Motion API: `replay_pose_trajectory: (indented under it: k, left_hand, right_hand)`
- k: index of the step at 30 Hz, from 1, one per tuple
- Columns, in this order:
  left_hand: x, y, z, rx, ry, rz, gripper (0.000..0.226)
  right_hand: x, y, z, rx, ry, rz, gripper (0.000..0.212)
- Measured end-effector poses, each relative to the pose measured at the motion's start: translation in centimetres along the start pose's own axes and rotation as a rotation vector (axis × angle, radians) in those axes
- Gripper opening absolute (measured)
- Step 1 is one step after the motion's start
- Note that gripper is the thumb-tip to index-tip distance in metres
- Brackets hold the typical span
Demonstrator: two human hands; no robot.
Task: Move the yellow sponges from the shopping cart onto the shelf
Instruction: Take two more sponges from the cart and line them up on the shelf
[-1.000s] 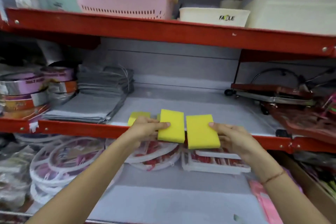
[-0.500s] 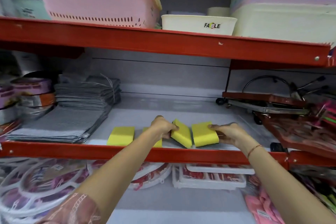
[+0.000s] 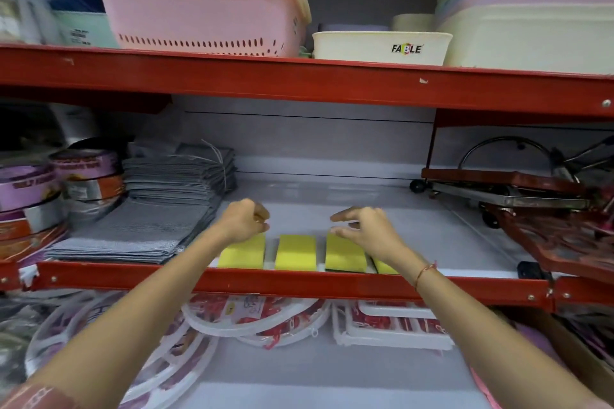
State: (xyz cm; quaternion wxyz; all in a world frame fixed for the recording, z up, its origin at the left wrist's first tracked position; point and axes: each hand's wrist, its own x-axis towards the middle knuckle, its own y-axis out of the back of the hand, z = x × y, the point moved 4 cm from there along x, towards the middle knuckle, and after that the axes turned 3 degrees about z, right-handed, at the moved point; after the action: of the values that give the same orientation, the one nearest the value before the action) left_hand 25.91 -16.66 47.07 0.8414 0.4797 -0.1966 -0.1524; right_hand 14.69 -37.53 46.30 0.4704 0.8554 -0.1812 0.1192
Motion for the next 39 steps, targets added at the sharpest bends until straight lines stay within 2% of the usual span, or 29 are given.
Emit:
replay_pose_trajectory:
  k: [7, 10, 23, 39]
  left_hand:
    - [-0.9, -1.3, -4.2, 0.143, -0.040, -0.238, 0.058]
    - [-0.8, -2.2, -4.0, 0.183, -0.079, -0.203, 0.062]
    - [-1.1, -3.6, -1.8, 0.176, -0.167, -0.159, 0.062]
    - [-1.2, -4.0, -1.3, 0.194, -0.146, -0.142, 0.064]
  right_hand:
    - [0.8, -6.1, -3.3, -0.195, 0.081, -0.239, 0.051]
    - [0.6, -7.4, -3.3, -0.233, 0.098, -0.301, 0.053]
    - [0.0, -6.2, -1.6, -0.260, 0.149, -0.313, 0.048]
    - [0.1, -6.3, -1.4, -0.233, 0.131, -0.268, 0.049]
